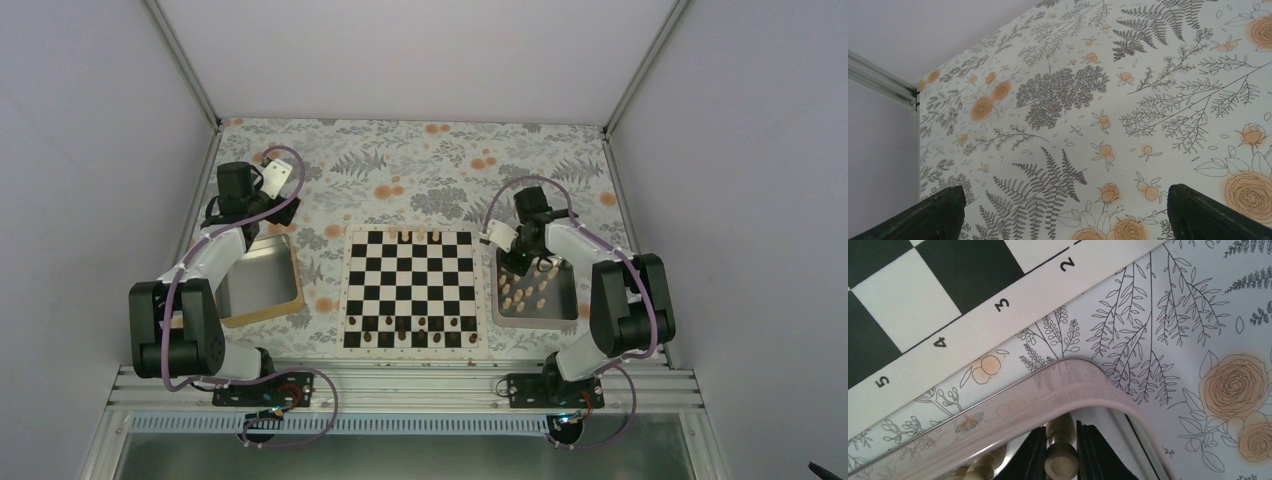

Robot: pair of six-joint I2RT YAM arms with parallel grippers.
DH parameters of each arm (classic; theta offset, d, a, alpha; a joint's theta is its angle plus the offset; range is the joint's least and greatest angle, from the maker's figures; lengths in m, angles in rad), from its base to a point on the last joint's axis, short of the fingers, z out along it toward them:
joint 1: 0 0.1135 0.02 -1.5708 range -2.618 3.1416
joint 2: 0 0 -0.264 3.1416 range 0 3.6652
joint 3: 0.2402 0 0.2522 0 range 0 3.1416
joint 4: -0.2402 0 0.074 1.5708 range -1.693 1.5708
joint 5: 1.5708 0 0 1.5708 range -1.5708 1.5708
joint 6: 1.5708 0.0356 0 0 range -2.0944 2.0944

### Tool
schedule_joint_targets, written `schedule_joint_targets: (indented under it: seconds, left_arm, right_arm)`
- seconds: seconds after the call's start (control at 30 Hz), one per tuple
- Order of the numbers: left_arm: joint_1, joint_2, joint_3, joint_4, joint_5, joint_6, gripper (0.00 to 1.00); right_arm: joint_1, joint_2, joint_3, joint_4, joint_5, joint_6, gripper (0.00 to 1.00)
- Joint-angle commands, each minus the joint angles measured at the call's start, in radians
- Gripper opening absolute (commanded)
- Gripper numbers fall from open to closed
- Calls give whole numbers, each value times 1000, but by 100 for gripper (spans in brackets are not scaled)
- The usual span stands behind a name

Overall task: Set up the chess pieces on the board
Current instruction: Pick up the chess piece from the storage box, then place the chess piece on the chessboard.

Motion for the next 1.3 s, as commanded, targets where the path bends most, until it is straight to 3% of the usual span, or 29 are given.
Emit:
schedule_joint_targets:
  seconds: [0.0, 0.47, 0.83, 1.27]
  left_arm:
    - [6, -13, 17, 7, 26, 2, 100]
    - [6, -28, 19, 0, 41, 3, 100]
    - [7, -44, 22, -3, 33, -2, 100]
    - [9, -20, 18, 6, 32, 1, 100]
  right_arm:
    - [-11, -48, 45, -44, -6, 5, 12]
    - [48, -121, 234, -223, 3, 9, 15]
    - [163, 94, 426, -183, -61, 5, 17]
    - [179, 308, 450, -82, -87, 2, 17]
